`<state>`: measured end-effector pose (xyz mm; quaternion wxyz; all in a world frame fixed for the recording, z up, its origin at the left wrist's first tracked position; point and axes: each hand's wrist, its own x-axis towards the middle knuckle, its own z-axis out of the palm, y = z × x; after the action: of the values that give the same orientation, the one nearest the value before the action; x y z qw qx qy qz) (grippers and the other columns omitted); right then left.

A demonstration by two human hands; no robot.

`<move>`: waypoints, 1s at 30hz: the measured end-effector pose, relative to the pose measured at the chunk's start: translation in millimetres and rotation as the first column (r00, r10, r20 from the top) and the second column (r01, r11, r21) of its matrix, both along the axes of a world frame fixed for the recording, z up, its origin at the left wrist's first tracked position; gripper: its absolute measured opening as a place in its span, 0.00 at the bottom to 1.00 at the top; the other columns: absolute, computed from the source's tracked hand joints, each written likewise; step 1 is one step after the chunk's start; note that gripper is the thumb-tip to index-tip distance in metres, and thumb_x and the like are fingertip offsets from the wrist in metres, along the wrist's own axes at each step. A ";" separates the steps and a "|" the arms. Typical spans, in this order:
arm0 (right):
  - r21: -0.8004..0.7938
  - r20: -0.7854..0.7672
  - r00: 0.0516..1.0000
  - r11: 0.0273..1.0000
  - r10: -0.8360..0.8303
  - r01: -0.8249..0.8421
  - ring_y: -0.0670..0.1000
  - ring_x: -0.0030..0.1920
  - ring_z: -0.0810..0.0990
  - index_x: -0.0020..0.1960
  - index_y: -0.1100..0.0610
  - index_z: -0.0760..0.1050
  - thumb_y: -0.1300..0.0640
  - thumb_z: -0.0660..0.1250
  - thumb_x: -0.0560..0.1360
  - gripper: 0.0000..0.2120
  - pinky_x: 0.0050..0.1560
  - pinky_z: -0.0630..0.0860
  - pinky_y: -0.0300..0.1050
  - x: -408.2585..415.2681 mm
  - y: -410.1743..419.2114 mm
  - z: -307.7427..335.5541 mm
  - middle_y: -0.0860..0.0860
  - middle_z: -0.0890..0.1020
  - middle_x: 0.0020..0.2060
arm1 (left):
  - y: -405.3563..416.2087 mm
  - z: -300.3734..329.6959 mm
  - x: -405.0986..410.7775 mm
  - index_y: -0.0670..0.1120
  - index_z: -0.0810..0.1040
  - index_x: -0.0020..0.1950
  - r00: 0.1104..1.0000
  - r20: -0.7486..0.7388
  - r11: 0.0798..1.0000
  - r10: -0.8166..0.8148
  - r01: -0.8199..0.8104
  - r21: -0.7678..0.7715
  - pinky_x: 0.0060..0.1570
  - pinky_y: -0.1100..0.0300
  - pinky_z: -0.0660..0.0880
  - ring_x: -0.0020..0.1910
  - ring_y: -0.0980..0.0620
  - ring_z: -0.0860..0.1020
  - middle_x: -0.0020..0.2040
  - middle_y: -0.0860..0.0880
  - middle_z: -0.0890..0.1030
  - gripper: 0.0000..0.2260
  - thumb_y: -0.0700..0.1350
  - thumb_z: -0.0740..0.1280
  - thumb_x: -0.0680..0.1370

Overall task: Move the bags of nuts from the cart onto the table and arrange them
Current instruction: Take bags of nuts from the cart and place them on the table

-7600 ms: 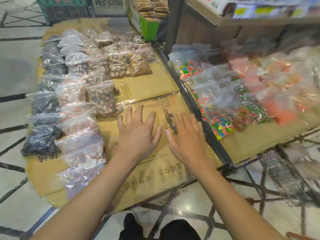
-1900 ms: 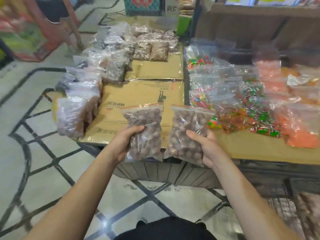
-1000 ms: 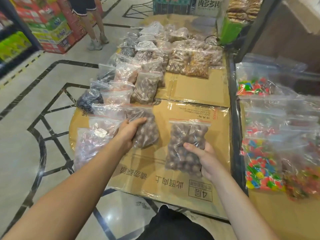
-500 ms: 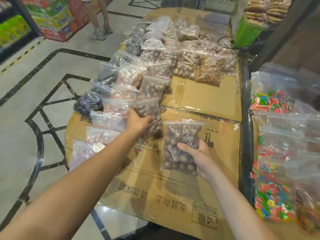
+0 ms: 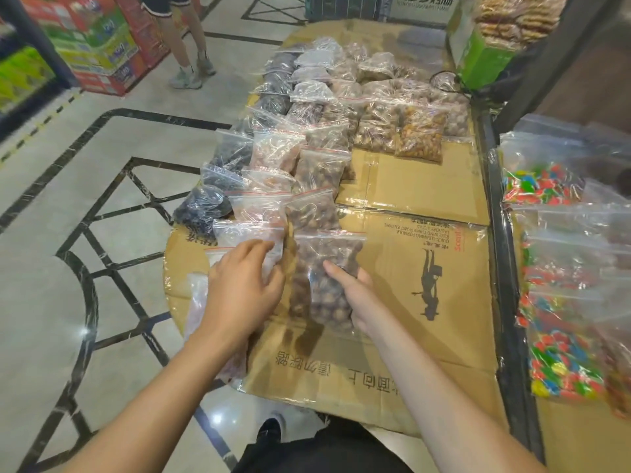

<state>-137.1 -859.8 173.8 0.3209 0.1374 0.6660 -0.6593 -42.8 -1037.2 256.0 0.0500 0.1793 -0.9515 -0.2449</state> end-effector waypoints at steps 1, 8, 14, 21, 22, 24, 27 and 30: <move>0.026 -0.008 1.000 1.000 -0.001 0.001 0.55 0.61 0.84 0.72 0.50 0.70 0.32 0.83 0.57 0.50 0.64 0.79 0.57 -4.1 -13.3 -2.1 0.49 0.84 0.62 | -5.6 -1.3 6.8 0.46 0.78 0.68 1.000 0.013 1.000 -0.001 0.001 -0.018 0.65 0.43 0.74 0.65 0.43 0.77 0.66 0.47 0.79 0.22 0.54 0.62 0.77; 0.510 -0.159 0.980 0.860 0.117 -0.020 0.60 0.66 0.77 0.77 0.54 0.58 0.30 0.69 0.66 0.49 0.66 0.76 0.60 9.7 -52.6 -2.6 0.53 0.76 0.69 | -31.6 -12.2 34.6 0.50 0.79 0.66 0.993 0.069 0.983 -0.094 0.104 -0.153 0.61 0.43 0.71 0.65 0.42 0.76 0.66 0.47 0.79 0.19 0.54 0.65 0.77; 0.630 -0.347 0.901 0.777 0.258 0.020 0.56 0.78 0.66 0.82 0.54 0.59 0.42 0.66 0.80 0.35 0.76 0.62 0.49 53.5 -27.9 26.4 0.52 0.67 0.78 | -35.0 -18.3 24.3 0.50 0.76 0.68 0.969 0.128 0.952 -0.210 0.233 -0.199 0.66 0.41 0.67 0.69 0.39 0.72 0.71 0.45 0.75 0.22 0.57 0.56 0.78; 0.844 -0.415 0.787 0.516 0.457 0.146 0.56 0.82 0.54 0.82 0.52 0.61 0.41 0.55 0.85 0.29 0.82 0.54 0.56 114.8 25.2 53.2 0.52 0.59 0.82 | 6.4 -18.1 9.7 0.50 0.71 0.72 0.895 0.139 0.859 -0.423 0.445 -0.252 0.70 0.36 0.61 0.73 0.34 0.65 0.75 0.42 0.68 0.24 0.59 0.55 0.80; 0.863 -0.414 0.784 0.473 0.463 0.177 0.57 0.82 0.54 0.82 0.52 0.61 0.41 0.55 0.85 0.28 0.81 0.55 0.58 123.0 34.6 55.2 0.52 0.59 0.82 | 17.3 -17.1 8.9 0.50 0.70 0.74 0.879 0.130 0.839 -0.458 0.476 -0.264 0.70 0.35 0.61 0.73 0.34 0.64 0.76 0.42 0.68 0.25 0.60 0.54 0.80; 0.883 -0.424 0.781 0.399 0.458 0.246 0.59 0.82 0.54 0.81 0.52 0.62 0.41 0.55 0.85 0.28 0.80 0.57 0.62 139.9 53.3 61.4 0.53 0.60 0.82 | 43.6 -14.2 10.1 0.50 0.71 0.73 0.842 0.102 0.799 -0.529 0.535 -0.274 0.69 0.33 0.61 0.74 0.33 0.65 0.75 0.41 0.69 0.26 0.60 0.53 0.79; 0.895 -0.430 0.809 0.310 0.400 0.322 0.61 0.82 0.55 0.81 0.52 0.63 0.40 0.55 0.84 0.29 0.79 0.58 0.64 164.6 85.6 68.4 0.53 0.62 0.81 | 89.0 -10.7 16.7 0.51 0.73 0.72 0.778 0.079 0.734 -0.623 0.617 -0.285 0.71 0.32 0.60 0.74 0.32 0.65 0.75 0.40 0.70 0.25 0.61 0.55 0.80; 0.896 -0.440 0.830 0.232 0.343 0.379 0.63 0.80 0.59 0.79 0.54 0.66 0.40 0.55 0.84 0.28 0.77 0.61 0.66 188.1 126.5 72.8 0.55 0.66 0.80 | 138.9 -6.8 26.1 0.52 0.70 0.74 0.718 0.070 0.667 -0.692 0.674 -0.316 0.71 0.34 0.59 0.74 0.32 0.64 0.76 0.41 0.68 0.26 0.62 0.53 0.80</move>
<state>51.0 -733.2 246.6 -0.0535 0.1148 0.9856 -0.1118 -16.7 -898.3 249.2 0.0094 -0.2074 -0.9737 -0.0934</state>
